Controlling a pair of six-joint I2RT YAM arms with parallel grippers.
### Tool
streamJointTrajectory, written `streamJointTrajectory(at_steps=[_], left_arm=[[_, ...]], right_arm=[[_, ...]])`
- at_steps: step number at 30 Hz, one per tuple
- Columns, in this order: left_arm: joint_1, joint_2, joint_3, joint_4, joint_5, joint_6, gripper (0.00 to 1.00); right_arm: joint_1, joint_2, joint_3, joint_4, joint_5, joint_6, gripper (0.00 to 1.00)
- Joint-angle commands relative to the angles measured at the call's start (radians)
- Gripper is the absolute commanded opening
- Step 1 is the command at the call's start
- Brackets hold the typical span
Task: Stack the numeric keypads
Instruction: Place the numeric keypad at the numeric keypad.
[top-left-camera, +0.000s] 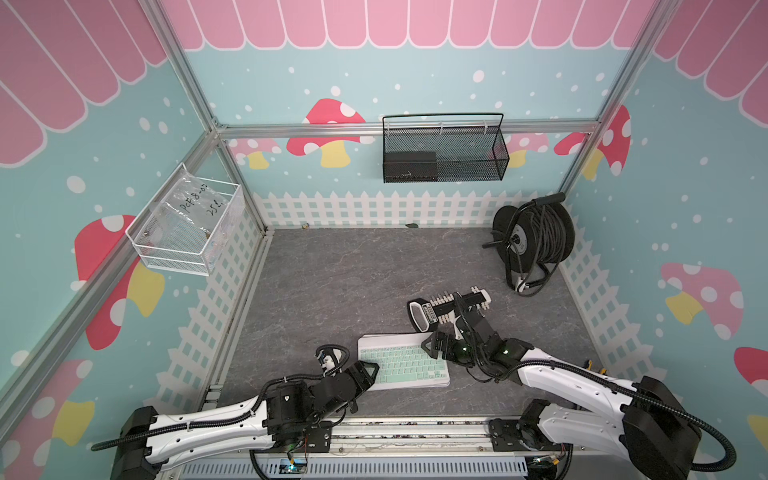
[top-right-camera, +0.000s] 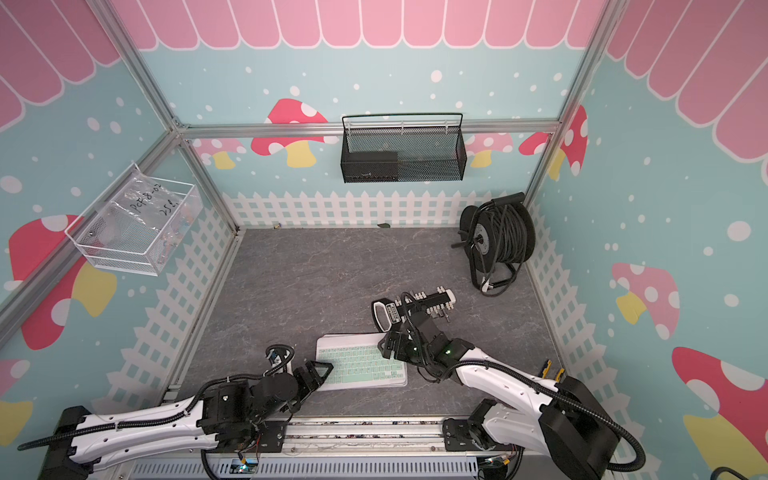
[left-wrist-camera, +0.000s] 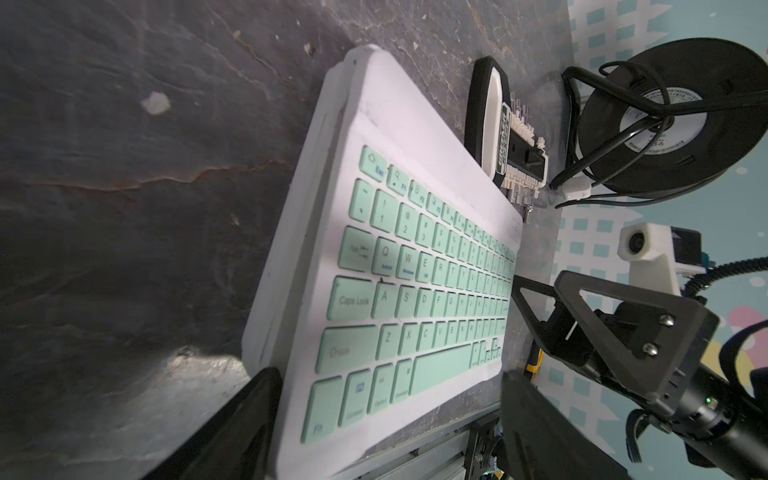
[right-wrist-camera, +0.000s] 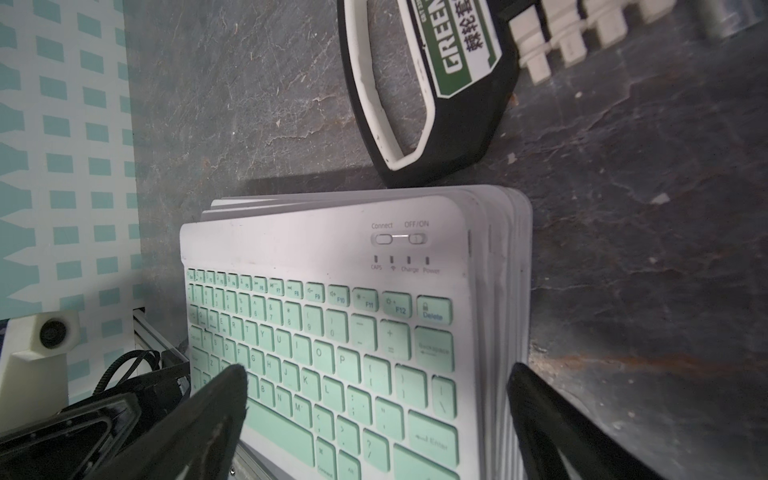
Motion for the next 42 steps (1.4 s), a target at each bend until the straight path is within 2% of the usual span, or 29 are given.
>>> streamJointTrajectory(at_steps=[1,4,8,16,19,25,32,42], left_arm=[[-0.005,0.000,0.027,-0.106,0.003,-0.048,0.86],[-0.005,0.004,0.053,-0.147,-0.012,-0.027,0.86],[0.011,0.012,0.134,-0.298,-0.044,0.022,0.91],[0.092,0.035,0.155,-0.278,-0.007,0.102,0.93],[0.150,0.096,0.175,-0.203,0.040,0.174,0.94],[0.250,0.296,0.294,-0.194,0.105,0.300,0.96],[0.391,0.413,0.350,-0.154,0.221,0.416,0.97],[0.440,0.547,0.402,-0.103,0.286,0.473,0.98]], right_arm=[[0.007,-0.013,-0.004,0.010,0.011,0.008,1.00],[0.007,-0.014,-0.006,0.008,0.011,0.008,1.00],[0.007,-0.013,-0.006,0.007,0.012,0.006,1.00],[0.008,-0.031,-0.002,-0.022,0.033,0.001,1.00],[0.010,-0.036,0.015,-0.072,0.064,-0.003,1.00],[0.037,-0.027,0.088,-0.171,0.145,-0.016,0.99],[0.082,0.030,0.122,-0.181,0.202,0.010,0.99],[0.120,0.097,0.162,-0.169,0.247,0.033,1.00]])
